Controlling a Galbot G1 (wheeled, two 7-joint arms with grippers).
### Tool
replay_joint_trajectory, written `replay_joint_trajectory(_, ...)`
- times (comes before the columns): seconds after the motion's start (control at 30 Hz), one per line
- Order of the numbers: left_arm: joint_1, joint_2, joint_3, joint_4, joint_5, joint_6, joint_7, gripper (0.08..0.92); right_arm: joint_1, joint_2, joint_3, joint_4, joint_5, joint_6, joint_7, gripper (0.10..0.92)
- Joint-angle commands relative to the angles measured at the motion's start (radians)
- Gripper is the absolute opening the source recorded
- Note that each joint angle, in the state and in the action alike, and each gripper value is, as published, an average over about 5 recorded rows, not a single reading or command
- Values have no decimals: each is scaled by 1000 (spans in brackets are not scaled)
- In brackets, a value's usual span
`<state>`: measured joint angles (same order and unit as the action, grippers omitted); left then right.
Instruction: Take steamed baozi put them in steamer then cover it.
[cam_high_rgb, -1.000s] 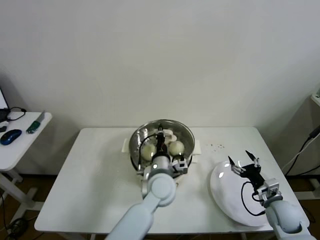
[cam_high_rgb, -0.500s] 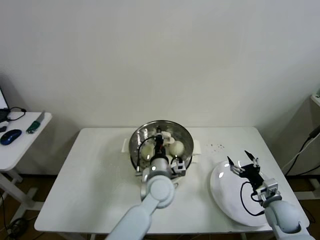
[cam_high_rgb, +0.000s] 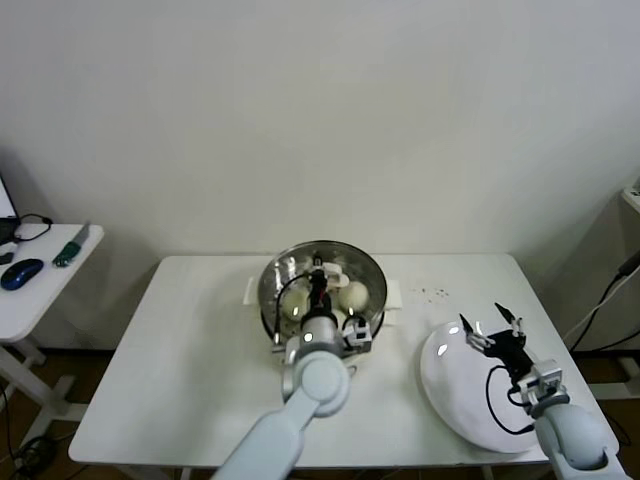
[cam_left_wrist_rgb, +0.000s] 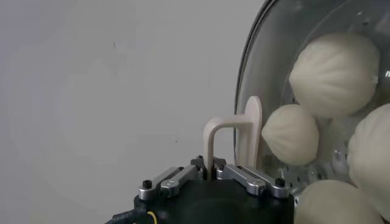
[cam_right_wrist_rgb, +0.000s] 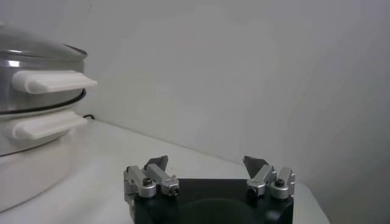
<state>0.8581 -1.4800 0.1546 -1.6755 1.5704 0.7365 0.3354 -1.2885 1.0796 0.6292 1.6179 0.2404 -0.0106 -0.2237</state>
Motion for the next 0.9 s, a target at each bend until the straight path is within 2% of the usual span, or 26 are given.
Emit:
replay_joint_trajectory(0.03,7,0,-1,5,-13,49,-21,152,-2,3,7,0,-2,1,-2,823)
replay_joint_trajectory(0.3,6,6,-1,-11,-45,49,-12,152,-2,4,9,1,1,1,-7,823)
replay_joint_trajectory(0.4,6,22,2,-37,-61,49,-7,181,-1,3,12,2,10,-2,-16,823)
replay_joint_trajectory(0.9,98,134,-9,-277,-151,49,17,603,1,1,24,11,52,-72,-13,823)
